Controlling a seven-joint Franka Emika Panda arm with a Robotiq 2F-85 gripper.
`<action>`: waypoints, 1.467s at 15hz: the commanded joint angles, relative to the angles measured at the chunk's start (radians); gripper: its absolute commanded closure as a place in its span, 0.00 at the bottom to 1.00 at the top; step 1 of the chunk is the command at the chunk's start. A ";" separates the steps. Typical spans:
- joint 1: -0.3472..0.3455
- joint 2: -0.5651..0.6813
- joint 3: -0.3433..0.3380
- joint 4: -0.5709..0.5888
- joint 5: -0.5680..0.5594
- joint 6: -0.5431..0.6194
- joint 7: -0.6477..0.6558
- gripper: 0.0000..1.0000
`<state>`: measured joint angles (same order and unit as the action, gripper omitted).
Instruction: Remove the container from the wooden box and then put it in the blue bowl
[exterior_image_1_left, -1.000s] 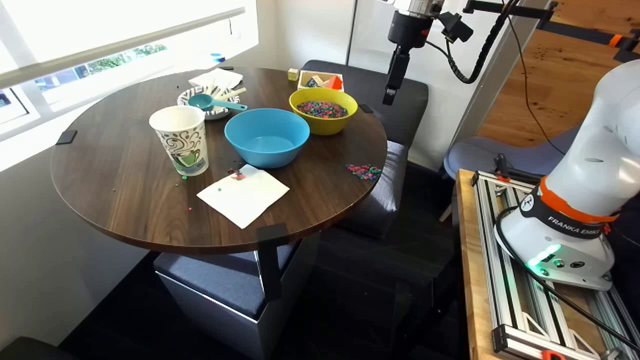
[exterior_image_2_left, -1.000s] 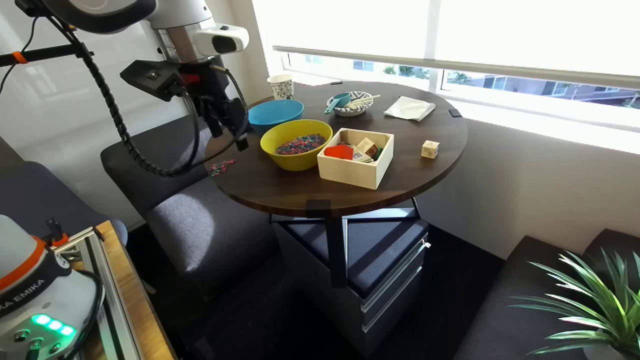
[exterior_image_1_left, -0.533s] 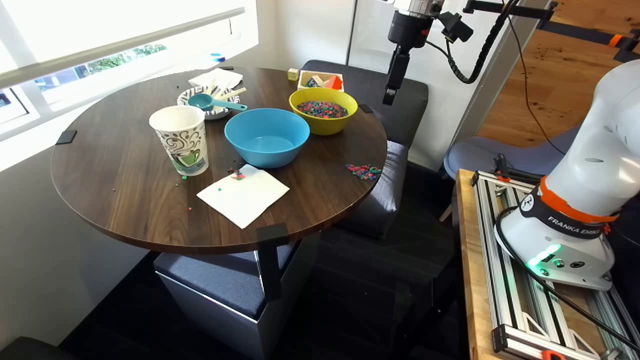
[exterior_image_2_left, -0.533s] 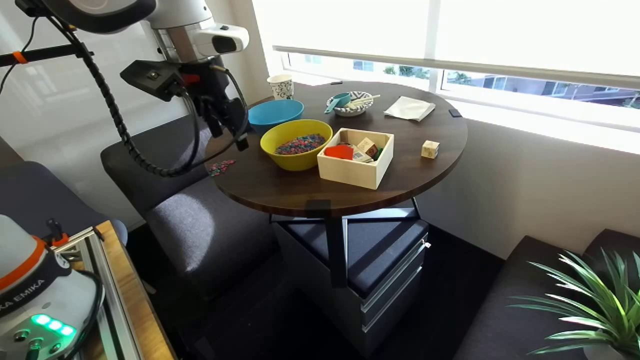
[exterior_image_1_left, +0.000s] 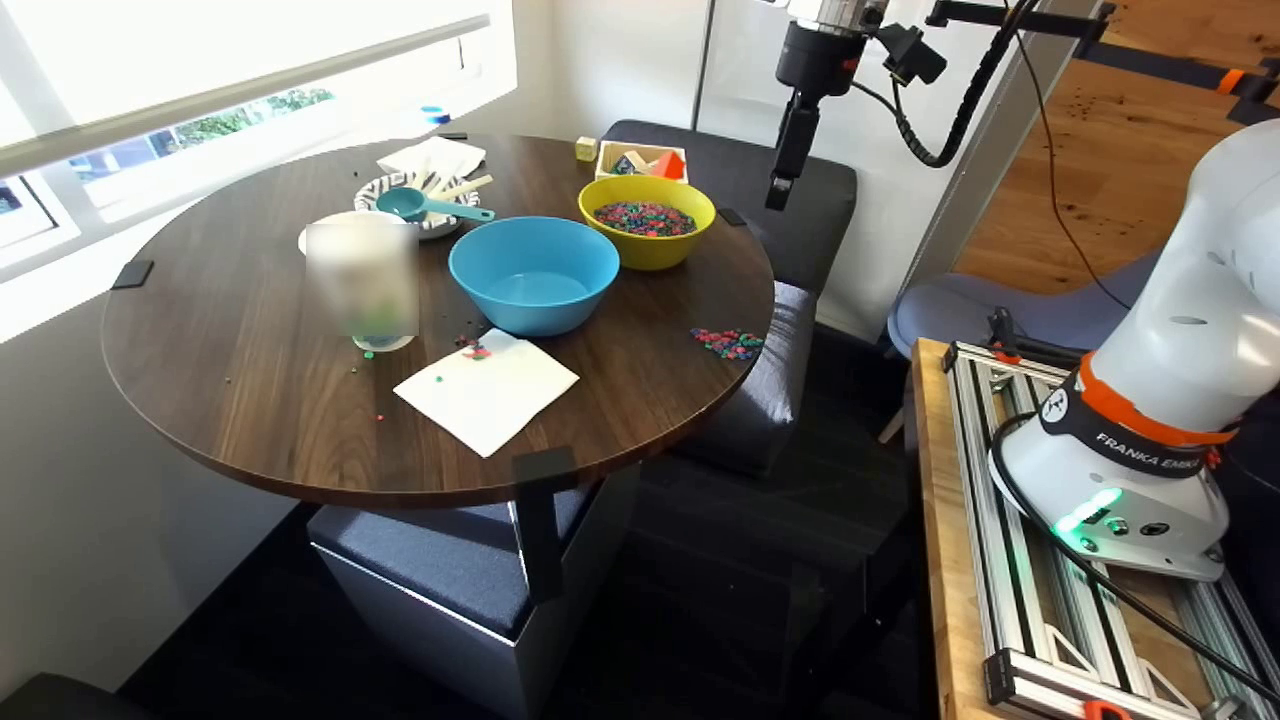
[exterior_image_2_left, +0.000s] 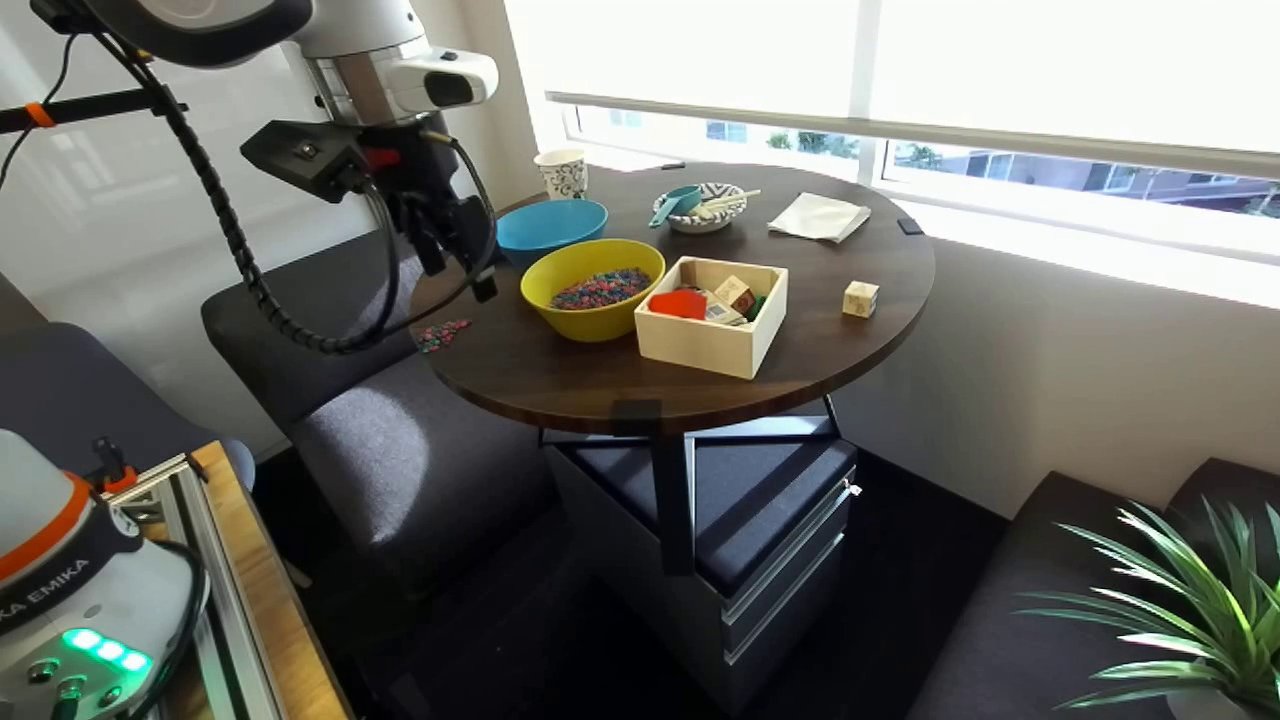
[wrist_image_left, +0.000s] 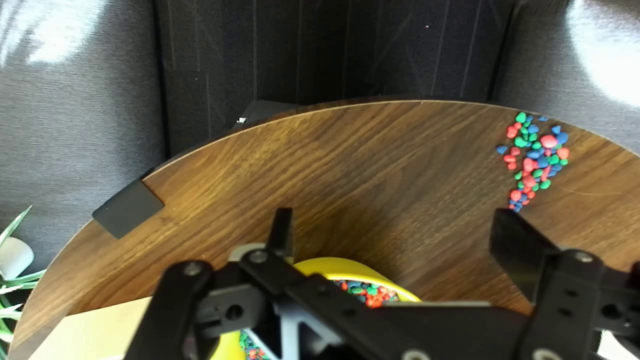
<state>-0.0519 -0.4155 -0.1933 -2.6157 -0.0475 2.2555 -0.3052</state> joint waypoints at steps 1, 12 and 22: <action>-0.009 0.000 0.009 0.001 0.005 -0.002 -0.003 0.00; -0.009 0.000 0.009 0.001 0.005 -0.002 -0.003 0.00; -0.019 0.058 0.026 0.051 0.028 0.016 0.097 0.00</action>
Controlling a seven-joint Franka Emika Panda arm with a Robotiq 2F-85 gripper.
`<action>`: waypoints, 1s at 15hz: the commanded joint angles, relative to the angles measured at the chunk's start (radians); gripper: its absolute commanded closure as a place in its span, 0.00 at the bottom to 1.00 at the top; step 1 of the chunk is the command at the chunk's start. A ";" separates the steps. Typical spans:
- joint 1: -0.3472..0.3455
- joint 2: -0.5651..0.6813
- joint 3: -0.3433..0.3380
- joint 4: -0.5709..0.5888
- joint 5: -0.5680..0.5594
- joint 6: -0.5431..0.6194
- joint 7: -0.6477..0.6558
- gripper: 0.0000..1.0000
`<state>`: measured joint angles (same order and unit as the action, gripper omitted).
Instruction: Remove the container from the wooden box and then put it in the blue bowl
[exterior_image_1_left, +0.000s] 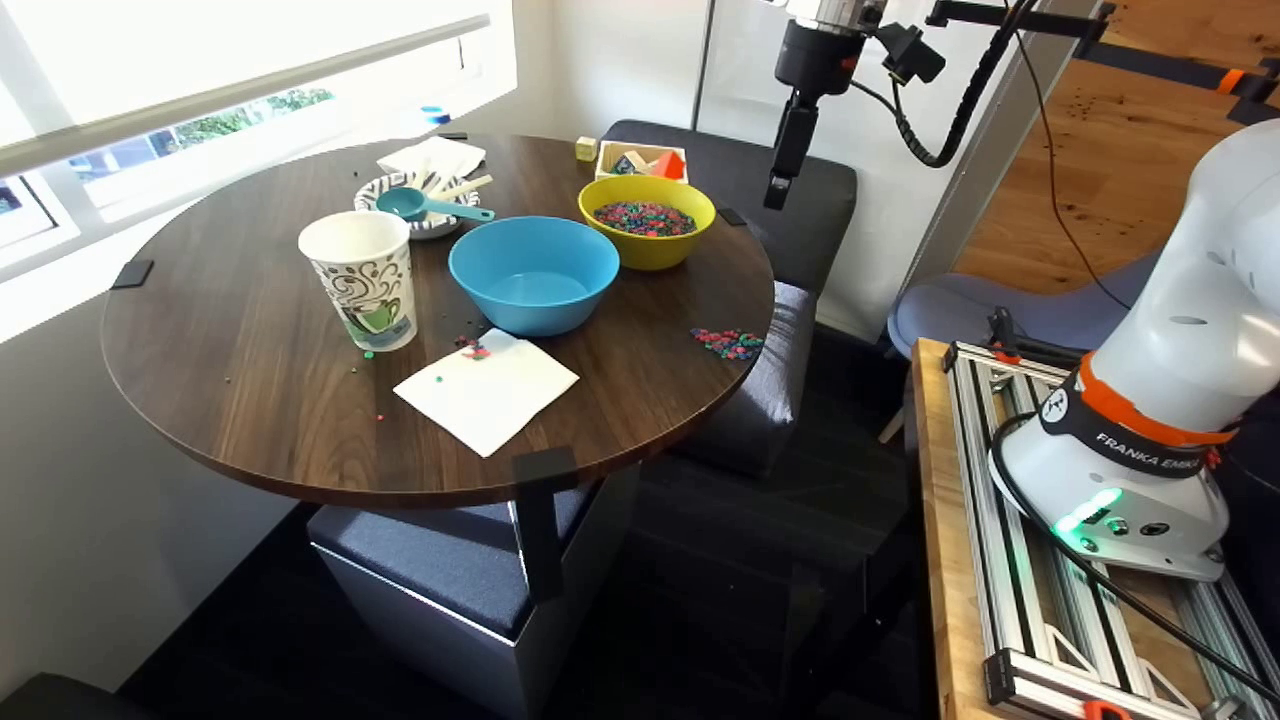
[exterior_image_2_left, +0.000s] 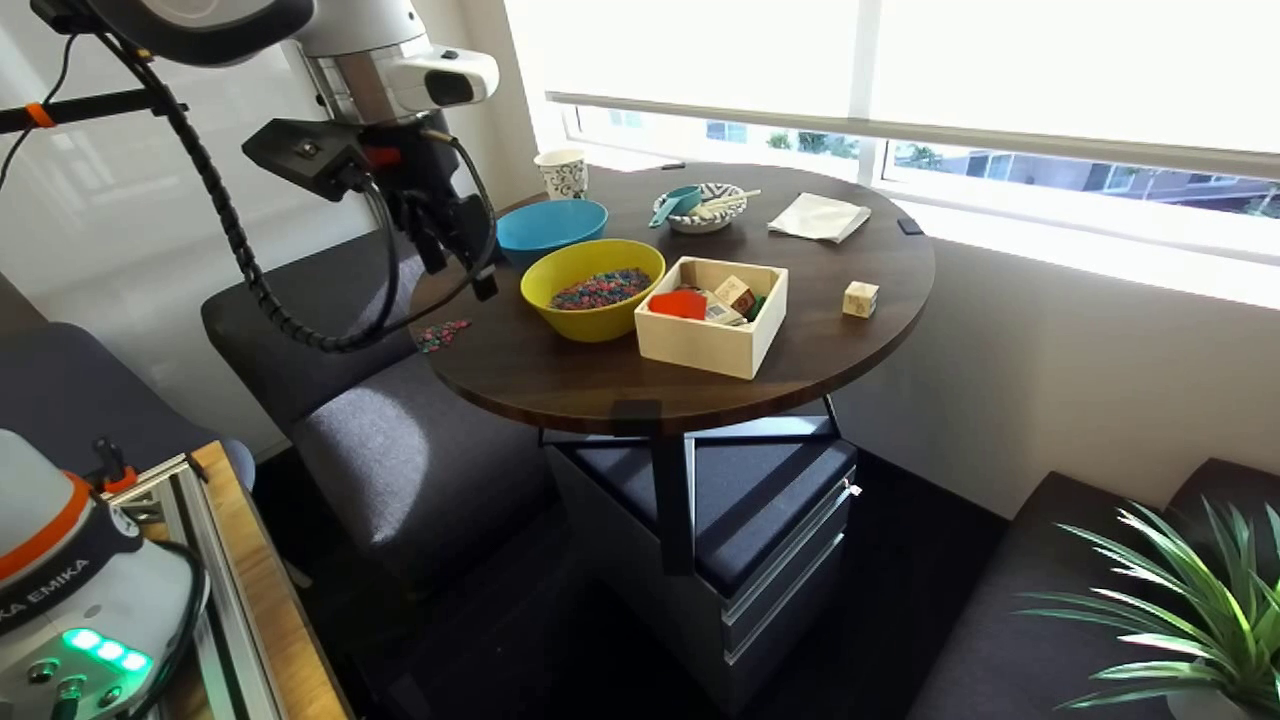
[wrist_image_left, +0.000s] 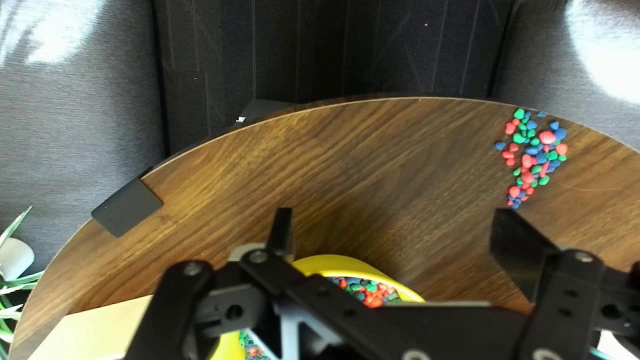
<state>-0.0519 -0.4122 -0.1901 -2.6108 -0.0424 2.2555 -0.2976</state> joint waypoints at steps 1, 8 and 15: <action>-0.020 0.072 0.023 0.064 0.030 0.022 0.115 0.00; -0.045 0.251 0.029 0.304 0.052 0.027 0.294 0.00; -0.046 0.277 0.037 0.348 0.086 -0.003 0.290 0.00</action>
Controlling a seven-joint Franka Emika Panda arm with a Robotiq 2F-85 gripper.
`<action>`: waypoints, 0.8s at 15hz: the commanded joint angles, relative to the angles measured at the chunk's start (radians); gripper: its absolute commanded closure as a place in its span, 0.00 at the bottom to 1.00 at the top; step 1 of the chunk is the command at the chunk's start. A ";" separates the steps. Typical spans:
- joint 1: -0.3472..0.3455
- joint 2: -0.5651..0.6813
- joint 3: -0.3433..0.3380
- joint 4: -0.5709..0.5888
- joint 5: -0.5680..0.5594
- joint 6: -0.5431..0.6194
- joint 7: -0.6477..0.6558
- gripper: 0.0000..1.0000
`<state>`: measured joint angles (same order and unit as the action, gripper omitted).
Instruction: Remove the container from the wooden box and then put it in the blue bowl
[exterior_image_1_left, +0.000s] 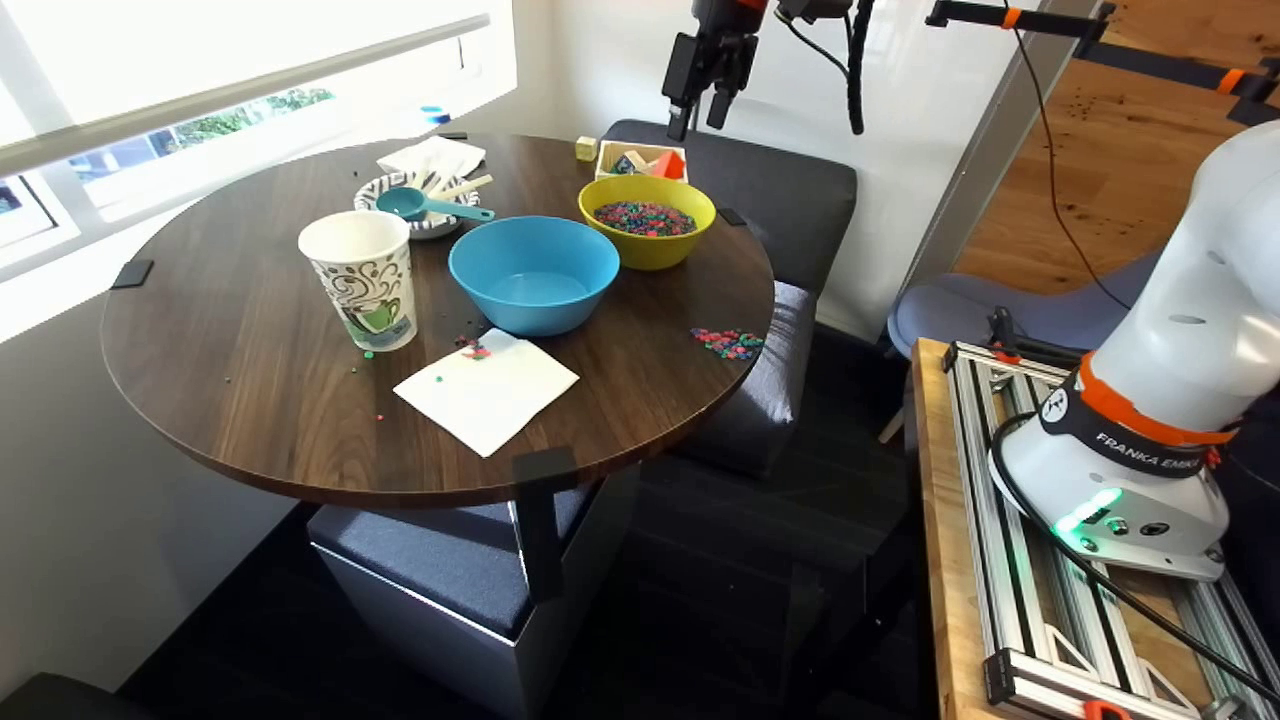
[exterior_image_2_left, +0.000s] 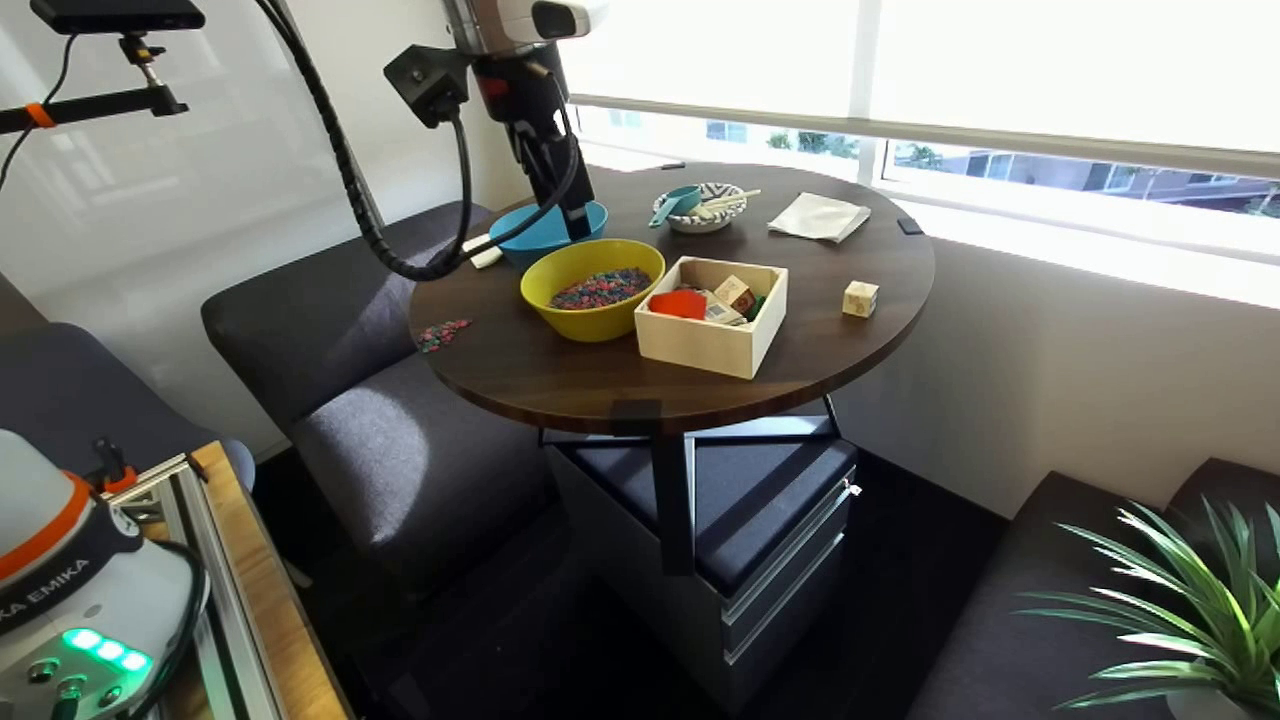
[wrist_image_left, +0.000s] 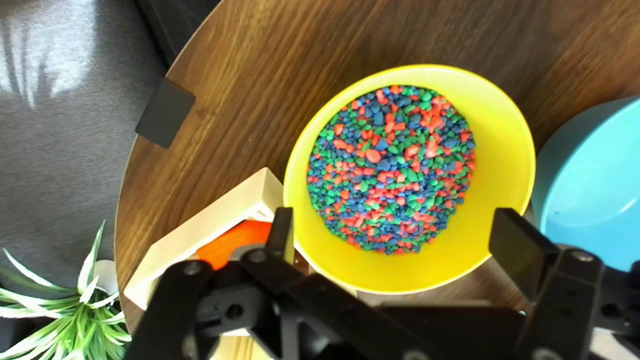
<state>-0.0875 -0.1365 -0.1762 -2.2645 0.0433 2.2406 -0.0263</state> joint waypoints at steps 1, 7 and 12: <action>0.011 0.004 0.041 0.009 0.030 0.042 0.021 0.00; 0.044 0.060 0.115 0.074 0.023 0.134 0.070 0.00; 0.061 0.073 0.140 0.075 0.026 0.135 0.048 0.00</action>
<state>-0.0321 -0.0788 -0.0448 -2.1914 0.0647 2.3722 0.0279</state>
